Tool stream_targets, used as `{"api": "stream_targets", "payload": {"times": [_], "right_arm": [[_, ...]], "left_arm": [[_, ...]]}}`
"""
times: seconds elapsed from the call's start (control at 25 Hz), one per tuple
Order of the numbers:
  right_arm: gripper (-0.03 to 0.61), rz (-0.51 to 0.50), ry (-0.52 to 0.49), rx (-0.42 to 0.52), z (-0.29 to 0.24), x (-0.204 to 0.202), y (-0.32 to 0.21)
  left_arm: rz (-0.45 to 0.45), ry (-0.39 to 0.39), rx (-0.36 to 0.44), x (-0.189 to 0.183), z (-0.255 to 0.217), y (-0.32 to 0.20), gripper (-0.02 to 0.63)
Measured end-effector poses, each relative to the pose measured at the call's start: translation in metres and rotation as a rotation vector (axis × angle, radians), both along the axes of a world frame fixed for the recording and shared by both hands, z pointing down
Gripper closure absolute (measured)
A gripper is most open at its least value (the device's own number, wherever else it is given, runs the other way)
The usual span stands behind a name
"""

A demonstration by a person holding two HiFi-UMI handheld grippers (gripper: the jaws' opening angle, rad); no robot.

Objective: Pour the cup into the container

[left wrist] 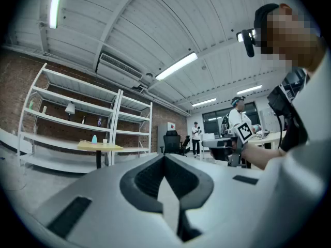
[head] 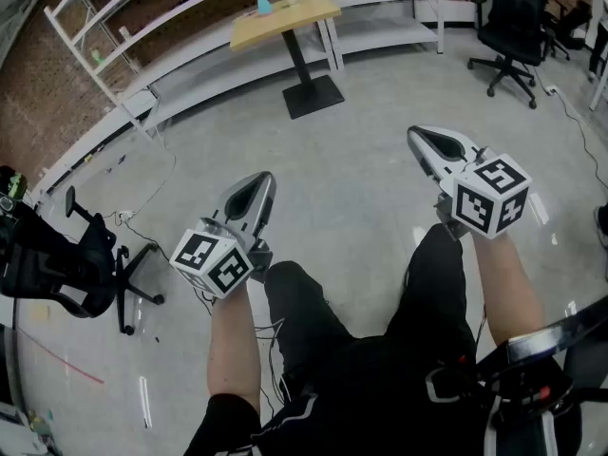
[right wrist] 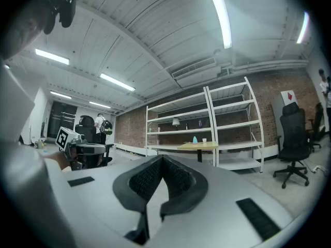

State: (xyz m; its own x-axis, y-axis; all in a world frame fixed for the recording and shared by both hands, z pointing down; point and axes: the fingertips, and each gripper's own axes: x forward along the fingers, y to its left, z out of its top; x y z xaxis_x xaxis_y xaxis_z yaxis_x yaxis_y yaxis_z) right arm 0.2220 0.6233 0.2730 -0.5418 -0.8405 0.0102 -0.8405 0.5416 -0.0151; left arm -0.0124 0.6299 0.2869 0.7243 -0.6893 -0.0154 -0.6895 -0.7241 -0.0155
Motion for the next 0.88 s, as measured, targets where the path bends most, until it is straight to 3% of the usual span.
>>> {"api": "stream_targets", "payload": {"times": [0.12, 0.6, 0.88], "right_arm": [[0.577, -0.004, 0.003, -0.001, -0.001, -0.004, 0.001], [0.577, 0.017, -0.004, -0.024, 0.006, -0.005, -0.008], [0.577, 0.025, -0.029, -0.027, 0.006, 0.001, -0.016]], "left_arm": [[0.003, 0.013, -0.02, 0.002, 0.001, 0.0, 0.612], [0.038, -0.077, -0.01, 0.025, 0.02, 0.004, 0.612], [0.017, -0.05, -0.02, 0.028, 0.019, -0.005, 0.612]]}}
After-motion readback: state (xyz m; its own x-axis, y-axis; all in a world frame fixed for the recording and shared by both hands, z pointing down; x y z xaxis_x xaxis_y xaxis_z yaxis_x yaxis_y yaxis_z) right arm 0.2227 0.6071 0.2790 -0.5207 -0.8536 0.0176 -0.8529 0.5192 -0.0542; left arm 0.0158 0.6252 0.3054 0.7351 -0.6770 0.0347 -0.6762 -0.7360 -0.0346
